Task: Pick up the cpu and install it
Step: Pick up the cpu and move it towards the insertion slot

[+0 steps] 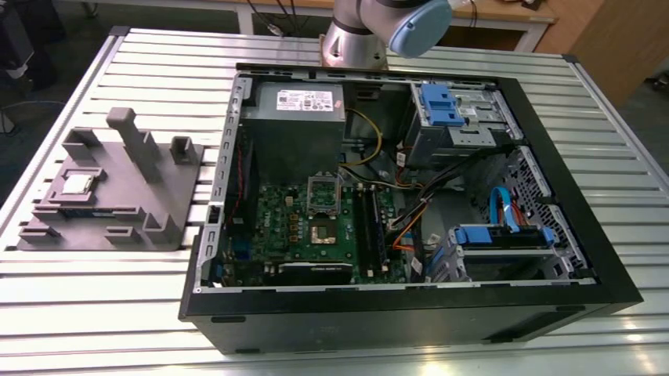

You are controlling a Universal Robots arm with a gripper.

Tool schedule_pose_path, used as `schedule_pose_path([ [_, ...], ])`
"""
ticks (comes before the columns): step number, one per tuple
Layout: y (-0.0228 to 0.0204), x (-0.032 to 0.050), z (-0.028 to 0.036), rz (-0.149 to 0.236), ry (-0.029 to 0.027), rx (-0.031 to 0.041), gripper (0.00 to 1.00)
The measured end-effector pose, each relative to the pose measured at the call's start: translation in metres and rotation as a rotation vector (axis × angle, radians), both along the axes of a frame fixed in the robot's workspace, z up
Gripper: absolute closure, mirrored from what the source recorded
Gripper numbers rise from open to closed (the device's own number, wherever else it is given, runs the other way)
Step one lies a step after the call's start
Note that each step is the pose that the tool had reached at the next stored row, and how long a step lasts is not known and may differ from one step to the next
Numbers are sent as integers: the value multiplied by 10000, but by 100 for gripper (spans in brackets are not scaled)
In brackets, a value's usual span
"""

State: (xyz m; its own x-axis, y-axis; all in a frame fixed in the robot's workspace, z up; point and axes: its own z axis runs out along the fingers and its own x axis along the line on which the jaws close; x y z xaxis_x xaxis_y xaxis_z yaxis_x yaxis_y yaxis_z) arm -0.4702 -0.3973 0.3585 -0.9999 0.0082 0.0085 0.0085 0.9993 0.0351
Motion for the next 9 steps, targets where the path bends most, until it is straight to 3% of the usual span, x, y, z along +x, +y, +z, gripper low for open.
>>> schedule_pose_path([
  [9, 0, 0, -19, 0, 0, 0, 36],
])
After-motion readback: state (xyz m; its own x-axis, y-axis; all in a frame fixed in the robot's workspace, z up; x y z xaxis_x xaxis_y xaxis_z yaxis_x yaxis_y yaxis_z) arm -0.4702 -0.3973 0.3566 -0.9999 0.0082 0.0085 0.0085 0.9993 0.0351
